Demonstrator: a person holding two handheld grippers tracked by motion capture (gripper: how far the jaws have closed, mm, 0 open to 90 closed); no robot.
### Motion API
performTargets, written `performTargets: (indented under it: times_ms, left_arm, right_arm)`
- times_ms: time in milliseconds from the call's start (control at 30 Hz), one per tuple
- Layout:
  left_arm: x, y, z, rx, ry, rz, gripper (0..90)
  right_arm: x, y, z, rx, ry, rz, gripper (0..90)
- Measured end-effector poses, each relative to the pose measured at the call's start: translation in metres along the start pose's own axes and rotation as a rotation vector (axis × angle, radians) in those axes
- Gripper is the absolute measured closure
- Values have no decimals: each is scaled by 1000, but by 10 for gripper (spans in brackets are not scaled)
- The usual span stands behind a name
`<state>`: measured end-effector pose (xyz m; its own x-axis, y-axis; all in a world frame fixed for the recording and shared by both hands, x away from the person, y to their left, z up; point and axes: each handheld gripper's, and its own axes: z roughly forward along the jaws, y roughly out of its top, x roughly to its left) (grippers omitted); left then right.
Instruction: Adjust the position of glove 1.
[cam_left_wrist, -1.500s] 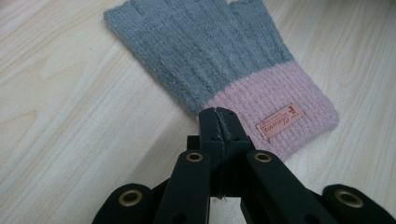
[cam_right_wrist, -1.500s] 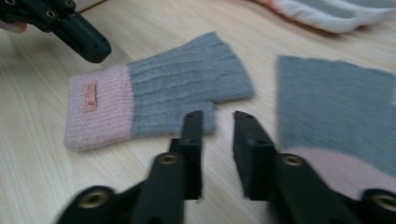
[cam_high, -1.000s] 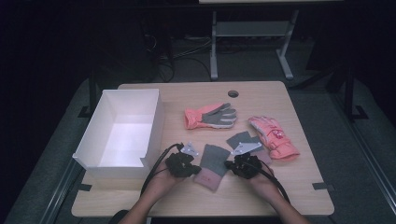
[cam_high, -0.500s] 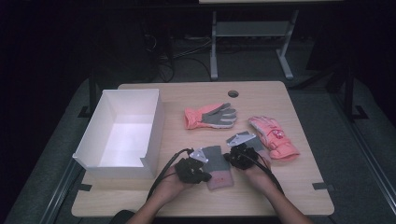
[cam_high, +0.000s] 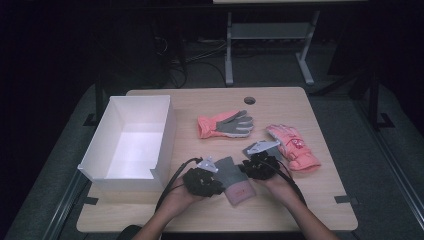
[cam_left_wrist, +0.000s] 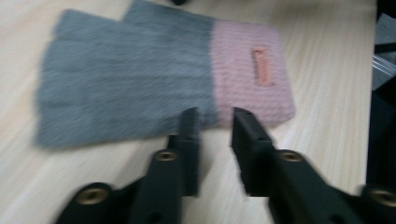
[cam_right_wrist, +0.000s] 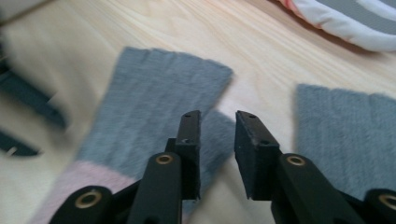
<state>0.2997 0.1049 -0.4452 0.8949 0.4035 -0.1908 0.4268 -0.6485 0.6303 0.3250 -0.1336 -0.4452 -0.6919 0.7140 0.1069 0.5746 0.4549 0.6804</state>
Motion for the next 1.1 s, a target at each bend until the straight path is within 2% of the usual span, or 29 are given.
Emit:
performTargets:
  times_ms: [33,67,100,133,233,267,400,433,500,533,600,667,700,733,833,1000,1033,1100]
  left_arm:
    - [0,-2,-3,-3,11,-5,613]
    - [0,-3,-6,-13,26,-14,613]
    - [0,-6,-9,-16,36,-15,535]
    - [-2,-8,-11,-14,49,-9,535]
    - [-8,-20,-15,14,82,25,422]
    - [-8,-20,-15,14,82,25,396]
    - [-4,-25,-12,22,91,9,333]
    - [-4,-26,-11,-1,89,-14,295]
    - [1,-26,-11,4,84,-10,275]
    - [1,-27,-9,-11,85,-28,275]
    - [4,-28,-9,2,88,-22,260]
    - [4,-29,-8,-12,85,-36,258]
    - [3,-28,-7,-29,87,-49,258]
    - [3,-28,-8,-21,89,-33,258]
    - [2,-26,-6,-28,87,-31,258]
    - [0,-27,-3,-20,94,-26,249]
    - [0,-27,-5,-14,96,-17,247]
    - [0,-26,-5,-44,100,-36,247]
  right_arm:
    - [4,-2,-4,-12,26,18,686]
    - [4,-2,-4,-12,26,18,686]
    - [12,-3,-8,-13,33,21,666]
    - [12,-3,-8,-13,33,21,666]
    - [27,-5,-7,-4,53,-9,662]
    - [27,-5,-7,-4,53,-9,662]
    - [35,-8,2,18,55,-18,651]
    - [38,-9,7,28,58,-14,648]
    - [41,-9,11,40,50,-30,652]
    - [41,-9,11,40,50,-30,652]
    - [43,-10,15,49,35,-52,672]
    - [43,-11,16,49,24,-66,702]
    - [44,-11,16,52,18,-72,720]
    - [44,-12,17,50,14,-77,740]
    - [45,-12,17,50,7,-90,845]
    - [45,-12,17,43,4,-101,857]
    - [44,-13,17,37,11,-89,858]
    - [44,-13,16,36,13,-88,860]
